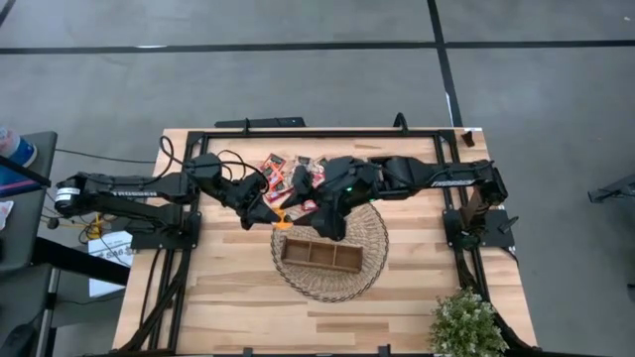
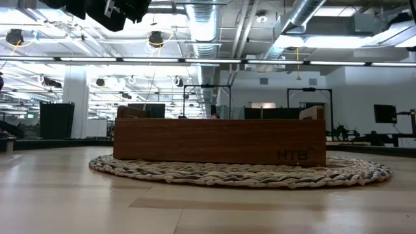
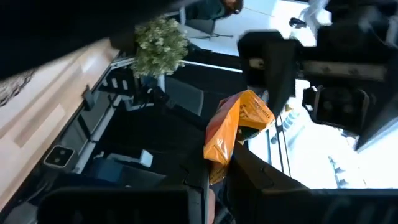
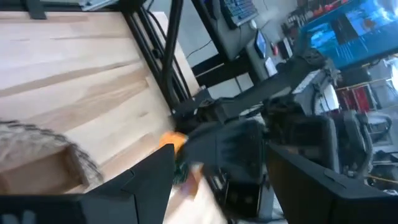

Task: Pick & Place Tea
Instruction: Put the orange tea bag into the right section of the wooden organizer

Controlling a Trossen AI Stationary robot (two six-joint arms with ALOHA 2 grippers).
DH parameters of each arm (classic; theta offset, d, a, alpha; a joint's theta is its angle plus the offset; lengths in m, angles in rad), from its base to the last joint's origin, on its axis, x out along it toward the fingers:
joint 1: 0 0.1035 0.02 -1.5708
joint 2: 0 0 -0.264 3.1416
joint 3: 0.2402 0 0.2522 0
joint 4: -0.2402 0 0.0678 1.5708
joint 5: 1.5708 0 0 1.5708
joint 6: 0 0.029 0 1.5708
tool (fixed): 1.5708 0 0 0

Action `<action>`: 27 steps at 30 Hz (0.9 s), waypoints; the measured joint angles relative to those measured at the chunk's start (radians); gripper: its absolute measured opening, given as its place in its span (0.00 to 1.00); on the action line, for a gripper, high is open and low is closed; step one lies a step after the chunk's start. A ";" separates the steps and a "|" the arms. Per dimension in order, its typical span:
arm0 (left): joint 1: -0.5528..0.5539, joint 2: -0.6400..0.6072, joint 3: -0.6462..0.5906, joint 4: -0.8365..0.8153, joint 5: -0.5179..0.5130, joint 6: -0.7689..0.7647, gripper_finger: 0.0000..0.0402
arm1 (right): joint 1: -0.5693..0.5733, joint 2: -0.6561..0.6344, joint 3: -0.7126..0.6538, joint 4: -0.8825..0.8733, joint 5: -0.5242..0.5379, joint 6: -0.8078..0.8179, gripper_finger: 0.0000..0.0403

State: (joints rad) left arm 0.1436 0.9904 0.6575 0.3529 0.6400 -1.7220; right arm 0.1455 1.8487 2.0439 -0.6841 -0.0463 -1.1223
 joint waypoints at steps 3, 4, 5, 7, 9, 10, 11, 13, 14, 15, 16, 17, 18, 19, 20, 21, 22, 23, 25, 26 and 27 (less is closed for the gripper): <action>0.000 0.009 0.000 0.003 0.010 -0.001 0.07 | 0.001 0.017 -0.006 -0.016 -0.006 0.004 0.60; 0.000 0.013 0.000 0.003 0.018 -0.001 0.07 | 0.004 0.026 -0.001 -0.008 -0.006 0.003 0.60; 0.000 0.013 0.000 0.002 0.032 -0.004 0.07 | 0.005 0.032 0.001 0.000 -0.002 0.002 0.60; 0.000 0.011 0.000 0.006 0.056 -0.007 0.07 | 0.012 0.041 -0.003 -0.018 0.005 0.003 0.60; -0.002 0.012 -0.001 0.002 0.077 -0.001 0.07 | 0.014 0.043 -0.004 -0.018 0.008 0.005 0.60; -0.002 0.012 -0.001 0.009 0.086 0.002 0.07 | 0.013 0.047 -0.002 -0.013 0.008 0.007 0.59; -0.002 0.011 -0.001 0.013 0.091 0.011 0.07 | 0.012 0.049 0.000 -0.005 0.008 0.007 0.58; -0.002 0.010 -0.001 0.010 0.092 0.021 0.07 | 0.011 0.048 -0.004 -0.028 0.012 0.013 0.56; -0.002 0.010 -0.001 0.010 0.092 0.024 0.07 | 0.009 0.048 -0.005 -0.028 0.009 0.019 0.55; -0.002 0.009 -0.001 0.014 0.093 0.025 0.07 | 0.008 0.047 -0.004 -0.027 0.007 0.022 0.53; -0.002 0.009 -0.001 0.017 0.093 0.028 0.07 | 0.008 0.045 -0.003 -0.032 0.008 0.023 0.52; -0.002 0.009 -0.001 0.018 0.093 0.032 0.07 | 0.008 0.044 -0.003 -0.039 0.008 0.023 0.50; -0.002 0.009 -0.001 0.018 0.094 0.034 0.07 | 0.008 0.051 -0.003 -0.040 0.008 0.023 0.49; -0.002 0.009 -0.001 0.017 0.101 0.035 0.07 | 0.009 0.059 -0.002 -0.036 0.007 0.025 0.47; -0.002 0.008 -0.001 0.016 0.104 0.035 0.07 | 0.009 0.065 -0.003 -0.038 0.007 0.027 0.46; -0.002 0.008 -0.001 0.017 0.104 0.038 0.07 | 0.011 0.068 -0.005 -0.043 0.008 0.029 0.45; -0.002 0.008 -0.001 0.016 0.106 0.043 0.07 | 0.012 0.074 -0.005 -0.040 0.008 0.030 0.43; -0.002 0.008 -0.001 0.017 0.106 0.047 0.07 | 0.012 0.081 -0.002 -0.029 0.008 0.030 0.42; -0.002 0.008 -0.001 0.017 0.106 0.053 0.07 | 0.015 0.086 -0.003 -0.030 0.015 0.030 0.39; -0.002 0.008 -0.001 0.014 0.107 0.053 0.07 | 0.016 0.088 -0.003 -0.031 0.019 0.030 0.38; -0.002 0.008 -0.001 0.013 0.108 0.054 0.07 | 0.016 0.088 -0.003 -0.030 0.019 0.030 0.37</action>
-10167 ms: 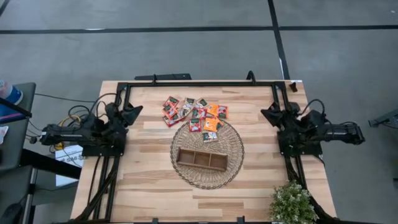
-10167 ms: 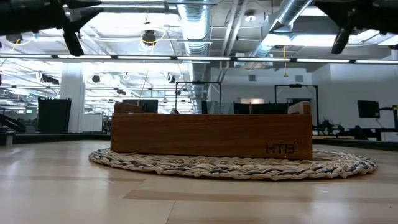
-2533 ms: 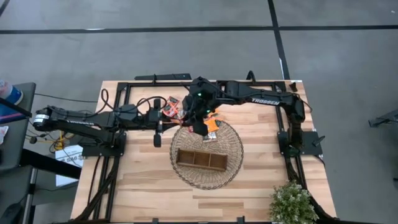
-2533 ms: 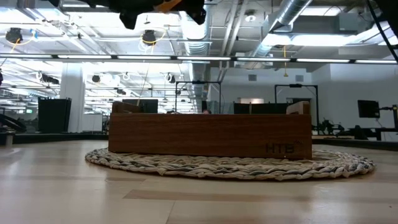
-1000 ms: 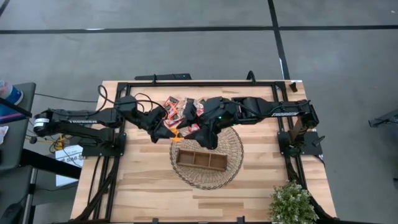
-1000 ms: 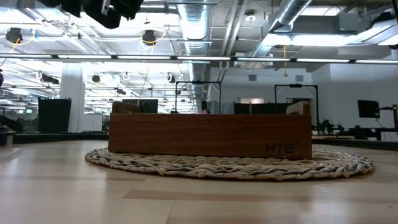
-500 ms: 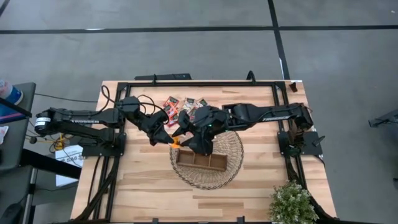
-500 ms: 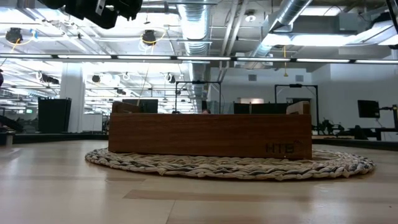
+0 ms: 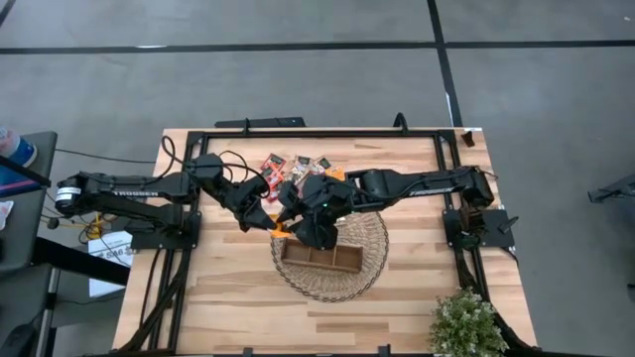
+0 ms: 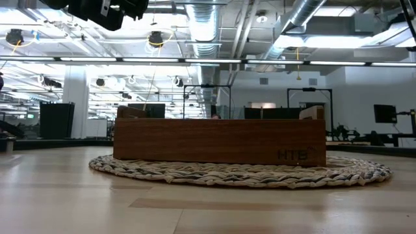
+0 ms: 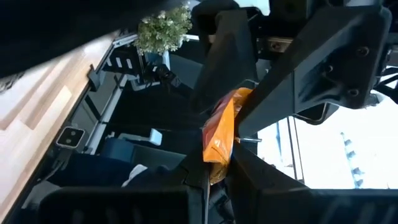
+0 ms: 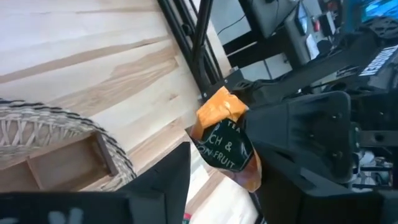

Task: Pick & Place Tea
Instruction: Put the orange tea bag into the right section of the wooden organizer

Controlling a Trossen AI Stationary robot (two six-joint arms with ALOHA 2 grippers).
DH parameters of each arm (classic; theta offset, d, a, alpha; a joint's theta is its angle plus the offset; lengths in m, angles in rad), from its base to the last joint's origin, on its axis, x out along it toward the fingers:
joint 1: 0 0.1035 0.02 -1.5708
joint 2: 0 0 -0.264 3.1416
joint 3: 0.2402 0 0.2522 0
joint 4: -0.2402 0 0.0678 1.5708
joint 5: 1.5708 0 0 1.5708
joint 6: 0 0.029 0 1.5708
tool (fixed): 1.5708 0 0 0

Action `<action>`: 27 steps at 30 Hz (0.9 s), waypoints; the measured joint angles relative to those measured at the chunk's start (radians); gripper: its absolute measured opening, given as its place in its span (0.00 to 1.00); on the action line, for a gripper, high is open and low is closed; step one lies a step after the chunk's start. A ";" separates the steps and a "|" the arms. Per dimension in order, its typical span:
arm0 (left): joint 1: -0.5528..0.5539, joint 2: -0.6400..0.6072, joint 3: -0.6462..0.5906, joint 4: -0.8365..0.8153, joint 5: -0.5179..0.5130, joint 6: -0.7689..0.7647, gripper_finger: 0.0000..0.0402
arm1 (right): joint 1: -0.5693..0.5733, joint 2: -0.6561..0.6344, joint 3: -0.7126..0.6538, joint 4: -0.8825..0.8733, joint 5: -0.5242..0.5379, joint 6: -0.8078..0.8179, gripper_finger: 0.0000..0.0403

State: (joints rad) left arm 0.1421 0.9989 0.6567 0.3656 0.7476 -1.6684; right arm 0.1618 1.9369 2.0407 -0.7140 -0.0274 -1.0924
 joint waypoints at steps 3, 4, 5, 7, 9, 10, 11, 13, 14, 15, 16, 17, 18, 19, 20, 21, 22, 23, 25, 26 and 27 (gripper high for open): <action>0.000 0.000 0.000 0.003 0.005 0.004 0.07 | 0.000 0.000 0.000 0.008 0.000 0.003 0.34; 0.000 0.000 0.000 0.002 0.007 0.004 0.07 | 0.000 0.000 0.000 0.008 0.000 0.004 0.33; 0.000 0.000 0.000 0.001 0.008 0.004 0.07 | 0.000 0.000 0.000 0.008 0.000 0.004 0.32; 0.000 0.000 0.000 0.002 0.015 0.008 0.07 | 0.000 0.000 0.000 0.008 0.000 0.006 0.30; 0.000 0.000 0.000 -0.001 0.017 0.014 0.07 | 0.000 0.000 0.000 0.005 0.002 0.007 0.28; 0.000 0.000 0.000 -0.004 0.018 0.019 0.07 | 0.000 0.000 0.000 0.002 0.006 0.008 0.27; 0.000 0.000 0.000 -0.005 0.021 0.024 0.07 | 0.000 0.000 0.000 -0.002 0.012 0.008 0.26; 0.000 0.000 0.000 -0.009 0.026 0.030 0.07 | 0.004 0.000 0.000 -0.016 0.029 0.008 0.25; 0.000 0.000 0.000 -0.010 0.026 0.030 0.07 | 0.006 0.000 0.000 -0.021 0.034 0.008 0.24; 0.000 0.000 0.000 -0.011 0.028 0.030 0.07 | 0.007 0.000 0.000 -0.025 0.034 0.008 0.23; 0.000 0.000 0.000 -0.011 0.031 0.033 0.07 | 0.008 0.000 0.000 -0.027 0.034 0.008 0.22; 0.000 0.000 0.000 -0.012 0.034 0.038 0.07 | 0.009 0.000 0.000 -0.030 0.035 0.010 0.22; 0.000 0.000 0.000 -0.019 0.034 0.046 0.07 | 0.009 0.000 0.000 -0.034 0.041 0.017 0.21; 0.000 0.000 0.000 -0.027 0.034 0.054 0.07 | 0.011 0.000 0.000 -0.036 0.053 0.024 0.20; 0.000 0.000 0.000 -0.035 0.034 0.061 0.07 | 0.013 0.000 0.000 -0.039 0.065 0.033 0.20; 0.000 0.000 0.000 -0.041 0.034 0.065 0.07 | 0.015 0.000 0.000 -0.040 0.078 0.040 0.20; 0.000 0.000 0.000 -0.043 0.036 0.066 0.07 | 0.016 0.000 0.000 -0.041 0.085 0.043 0.19; 0.000 0.000 0.000 -0.043 0.036 0.067 0.07 | 0.018 0.000 0.000 -0.043 0.090 0.044 0.19; 0.000 0.000 0.000 -0.043 0.036 0.069 0.07 | 0.023 -0.001 0.000 -0.044 0.110 0.045 0.18; 0.000 0.000 0.000 -0.043 0.035 0.073 0.07 | 0.024 -0.001 0.000 -0.045 0.116 0.045 0.18; 0.000 0.000 0.000 -0.043 0.035 0.079 0.07 | 0.027 -0.001 0.000 -0.046 0.117 0.045 0.17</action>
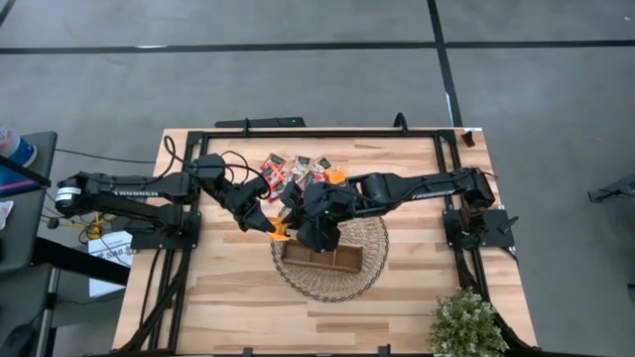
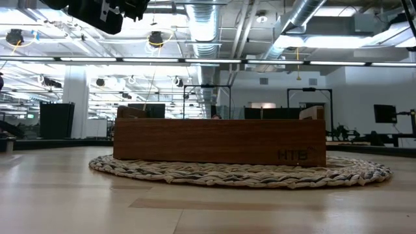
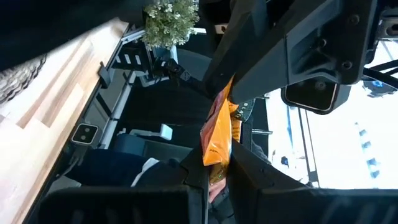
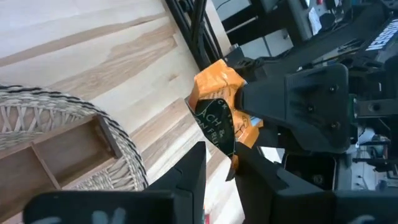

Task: Pick & Place Tea
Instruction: Put the orange tea bag into the right section of the wooden organizer

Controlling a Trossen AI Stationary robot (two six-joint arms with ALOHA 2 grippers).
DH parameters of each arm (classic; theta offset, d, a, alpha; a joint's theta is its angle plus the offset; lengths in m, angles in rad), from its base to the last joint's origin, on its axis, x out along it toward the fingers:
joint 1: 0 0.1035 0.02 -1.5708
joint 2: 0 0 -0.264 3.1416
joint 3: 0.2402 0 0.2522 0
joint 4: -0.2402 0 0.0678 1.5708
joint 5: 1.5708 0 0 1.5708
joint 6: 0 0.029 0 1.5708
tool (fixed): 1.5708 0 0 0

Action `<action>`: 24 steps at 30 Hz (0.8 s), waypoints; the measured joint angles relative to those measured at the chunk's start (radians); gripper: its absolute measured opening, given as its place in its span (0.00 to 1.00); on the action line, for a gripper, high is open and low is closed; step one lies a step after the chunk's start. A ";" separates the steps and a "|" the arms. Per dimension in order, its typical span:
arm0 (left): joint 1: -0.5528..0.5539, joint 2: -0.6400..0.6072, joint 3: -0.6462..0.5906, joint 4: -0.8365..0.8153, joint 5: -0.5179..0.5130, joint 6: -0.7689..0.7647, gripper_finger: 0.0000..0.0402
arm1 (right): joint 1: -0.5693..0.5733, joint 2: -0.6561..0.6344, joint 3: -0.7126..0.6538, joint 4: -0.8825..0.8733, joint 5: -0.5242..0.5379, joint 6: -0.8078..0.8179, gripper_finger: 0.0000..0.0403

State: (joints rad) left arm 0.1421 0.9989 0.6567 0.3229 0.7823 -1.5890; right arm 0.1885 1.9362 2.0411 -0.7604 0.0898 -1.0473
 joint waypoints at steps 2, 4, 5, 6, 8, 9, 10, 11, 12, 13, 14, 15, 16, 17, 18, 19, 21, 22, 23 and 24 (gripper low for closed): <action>0.000 0.000 0.000 0.000 -0.001 0.003 0.07 | 0.002 0.000 0.000 -0.002 0.003 0.000 0.16; 0.000 0.000 0.000 0.000 -0.008 0.005 0.07 | 0.006 -0.008 0.000 -0.009 0.004 0.000 0.13; 0.000 0.000 0.000 0.000 -0.009 0.007 0.07 | 0.007 -0.012 0.000 -0.011 0.005 0.001 0.11; 0.000 0.000 0.000 0.001 -0.009 0.009 0.07 | 0.007 -0.014 0.000 -0.010 0.005 0.001 0.09; 0.000 0.000 0.000 0.000 -0.010 0.011 0.07 | 0.008 -0.015 0.000 -0.010 0.006 0.010 0.04; 0.000 0.000 0.000 -0.001 -0.012 0.011 0.07 | 0.008 -0.017 0.000 -0.013 0.010 0.022 0.02; 0.000 0.000 0.000 0.000 -0.017 0.011 0.07 | 0.008 -0.021 -0.001 -0.014 0.015 0.033 0.01; 0.000 0.000 0.000 0.002 -0.020 0.011 0.07 | 0.007 -0.025 -0.001 -0.012 0.015 0.044 0.01; 0.000 0.000 0.001 0.004 -0.023 0.011 0.07 | 0.007 -0.027 0.000 -0.010 0.015 0.052 0.02; 0.000 0.000 0.001 0.004 -0.024 0.012 0.07 | 0.007 -0.028 0.000 -0.011 0.015 0.057 0.02; 0.000 0.000 0.001 0.002 -0.023 0.012 0.07 | 0.007 -0.028 0.000 -0.013 0.015 0.061 0.01; 0.000 0.000 0.001 0.000 -0.024 0.012 0.07 | 0.008 -0.027 0.000 -0.015 0.015 0.064 0.01; 0.000 0.000 0.001 0.000 -0.025 0.017 0.07 | 0.009 -0.027 0.000 -0.016 0.015 0.069 0.00; 0.000 0.000 0.001 0.001 -0.025 0.029 0.07 | 0.010 -0.027 0.000 -0.016 0.017 0.078 0.00; 0.000 0.000 0.001 0.002 -0.028 0.040 0.07 | 0.010 -0.027 0.000 -0.017 0.019 0.086 0.00; 0.000 0.000 0.001 0.001 -0.032 0.055 0.07 | 0.010 -0.027 0.000 -0.019 0.019 0.094 0.00; 0.000 0.000 0.001 0.008 -0.037 0.078 0.07 | 0.010 -0.027 0.000 -0.024 0.019 0.108 0.00; 0.000 0.000 0.001 0.017 -0.039 0.087 0.08 | 0.010 -0.027 0.000 -0.024 0.019 0.110 0.00; 0.000 0.000 0.001 0.025 -0.043 0.099 0.09 | 0.010 -0.027 0.000 -0.025 0.018 0.113 0.00; 0.000 0.000 0.001 0.031 -0.048 0.117 0.10 | 0.010 -0.027 0.000 -0.028 0.018 0.116 0.00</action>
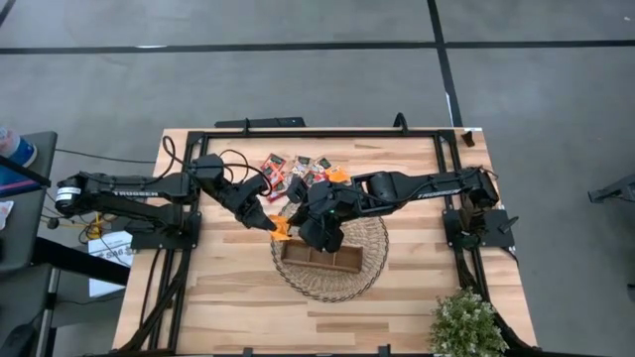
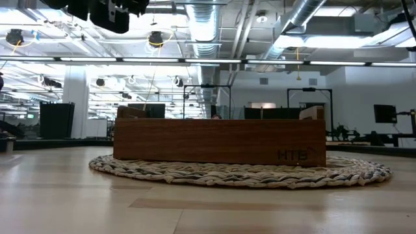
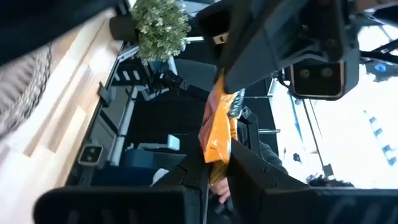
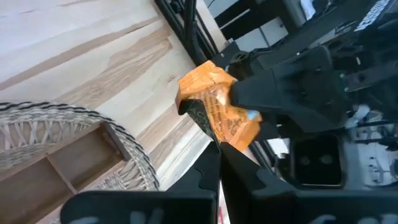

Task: Pick & Place Tea
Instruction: Put the orange tea bag into the right section of the wooden organizer

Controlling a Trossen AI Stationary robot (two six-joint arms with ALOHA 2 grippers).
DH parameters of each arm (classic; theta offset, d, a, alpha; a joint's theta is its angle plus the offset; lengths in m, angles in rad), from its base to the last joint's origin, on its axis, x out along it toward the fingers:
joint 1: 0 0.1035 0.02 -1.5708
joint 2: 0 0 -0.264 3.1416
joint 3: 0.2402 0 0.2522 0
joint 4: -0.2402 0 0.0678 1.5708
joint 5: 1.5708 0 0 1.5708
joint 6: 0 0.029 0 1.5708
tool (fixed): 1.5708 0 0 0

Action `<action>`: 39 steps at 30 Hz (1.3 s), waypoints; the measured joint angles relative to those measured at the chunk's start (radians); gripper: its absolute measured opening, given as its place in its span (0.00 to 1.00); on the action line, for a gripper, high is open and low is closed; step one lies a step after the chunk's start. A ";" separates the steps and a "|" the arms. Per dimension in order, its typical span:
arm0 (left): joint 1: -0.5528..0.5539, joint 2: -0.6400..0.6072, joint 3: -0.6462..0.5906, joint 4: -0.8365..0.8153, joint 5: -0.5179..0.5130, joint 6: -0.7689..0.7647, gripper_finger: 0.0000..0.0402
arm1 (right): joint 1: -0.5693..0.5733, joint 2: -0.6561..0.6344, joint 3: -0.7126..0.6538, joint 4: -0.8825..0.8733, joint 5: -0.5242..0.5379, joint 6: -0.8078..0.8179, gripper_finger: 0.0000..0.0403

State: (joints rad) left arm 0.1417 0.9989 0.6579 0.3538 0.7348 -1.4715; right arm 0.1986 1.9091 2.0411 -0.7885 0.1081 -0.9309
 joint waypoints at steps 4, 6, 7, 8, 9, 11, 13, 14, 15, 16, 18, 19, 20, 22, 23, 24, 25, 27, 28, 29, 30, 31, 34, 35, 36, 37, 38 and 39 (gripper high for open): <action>0.000 0.000 0.000 0.029 -0.027 0.106 0.17 | 0.001 0.000 0.000 -0.025 -0.004 0.027 0.00; 0.001 0.000 0.000 0.056 -0.034 0.154 0.20 | 0.001 0.000 0.000 -0.036 -0.005 0.048 0.00; 0.001 0.000 0.000 0.075 -0.038 0.173 0.22 | 0.001 0.000 0.000 -0.041 -0.005 0.058 0.00; 0.001 0.000 0.000 0.088 -0.045 0.189 0.25 | 0.001 0.000 0.000 -0.045 -0.005 0.067 0.00; 0.001 0.000 0.000 0.095 -0.051 0.205 0.27 | 0.001 0.000 0.000 -0.048 -0.005 0.075 0.00; 0.003 0.000 0.000 0.101 -0.057 0.236 0.30 | 0.001 -0.001 0.000 -0.055 -0.004 0.094 0.00; 0.008 0.000 0.000 0.101 -0.058 0.262 0.34 | 0.001 -0.011 -0.001 -0.080 0.000 0.122 0.00; 0.010 0.000 0.000 0.101 -0.053 0.276 0.35 | -0.002 -0.015 0.000 -0.084 0.000 0.142 0.00; 0.014 0.000 0.000 0.101 -0.047 0.287 0.36 | -0.004 -0.023 0.000 -0.098 -0.001 0.168 0.00; 0.017 0.000 0.000 0.101 -0.040 0.297 0.37 | -0.004 -0.034 -0.001 -0.125 -0.002 0.199 0.00; 0.023 -0.001 0.000 0.095 -0.030 0.322 0.38 | -0.009 -0.050 -0.001 -0.149 -0.005 0.268 0.00; 0.027 -0.001 0.000 0.092 -0.030 0.339 0.38 | -0.011 -0.062 0.000 -0.162 -0.017 0.310 0.00; 0.029 -0.001 0.000 0.090 -0.031 0.357 0.38 | -0.014 -0.075 0.000 -0.191 -0.031 0.357 0.00; 0.034 -0.001 0.000 0.091 -0.039 0.398 0.38 | -0.025 -0.097 0.000 -0.218 -0.087 0.475 0.00; 0.037 -0.001 0.000 0.090 -0.049 0.426 0.38 | -0.031 -0.108 0.000 -0.238 -0.125 0.534 0.00; 0.038 -0.001 0.000 0.090 -0.068 0.457 0.38 | -0.037 -0.118 0.000 -0.271 -0.159 0.593 0.00; 0.039 -0.001 0.000 0.090 -0.094 0.494 0.38 | -0.042 -0.124 0.000 -0.297 -0.196 0.651 0.00; 0.038 -0.001 0.000 0.090 -0.159 0.565 0.38 | -0.057 -0.128 0.001 -0.349 -0.281 0.760 0.00; 0.038 -0.001 0.000 0.091 -0.191 0.602 0.38 | -0.065 -0.131 0.000 -0.386 -0.323 0.806 0.00; 0.038 -0.001 0.000 0.091 -0.218 0.633 0.38 | -0.072 -0.131 -0.001 -0.418 -0.351 0.844 0.00; 0.038 -0.001 0.000 0.090 -0.238 0.663 0.38 | -0.076 -0.131 -0.001 -0.437 -0.368 0.870 0.00; 0.038 -0.001 0.000 0.090 -0.255 0.689 0.38 | -0.077 -0.128 0.001 -0.454 -0.372 0.890 0.00; 0.038 -0.001 0.000 0.090 -0.282 0.744 0.38 | -0.077 -0.119 -0.001 -0.530 -0.372 0.940 0.00; 0.038 -0.001 0.000 0.090 -0.288 0.755 0.38 | -0.077 -0.109 -0.001 -0.537 -0.372 0.952 0.00; 0.038 -0.001 0.000 0.090 -0.291 0.764 0.38 | -0.077 -0.097 0.001 -0.540 -0.372 0.958 0.00; 0.038 -0.001 0.000 0.090 -0.293 0.773 0.38 | -0.076 -0.089 -0.001 -0.549 -0.370 0.963 0.00; 0.038 -0.001 0.000 0.090 -0.294 0.780 0.38 | -0.074 -0.084 -0.006 -0.561 -0.365 0.966 0.00; 0.038 -0.001 0.000 0.090 -0.295 0.785 0.38 | -0.073 -0.082 -0.016 -0.556 -0.364 0.970 0.00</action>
State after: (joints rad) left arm 0.1798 0.9981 0.6575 0.4435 0.4398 -0.6868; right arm 0.1259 1.8275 2.0253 -1.3445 -0.2554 0.0391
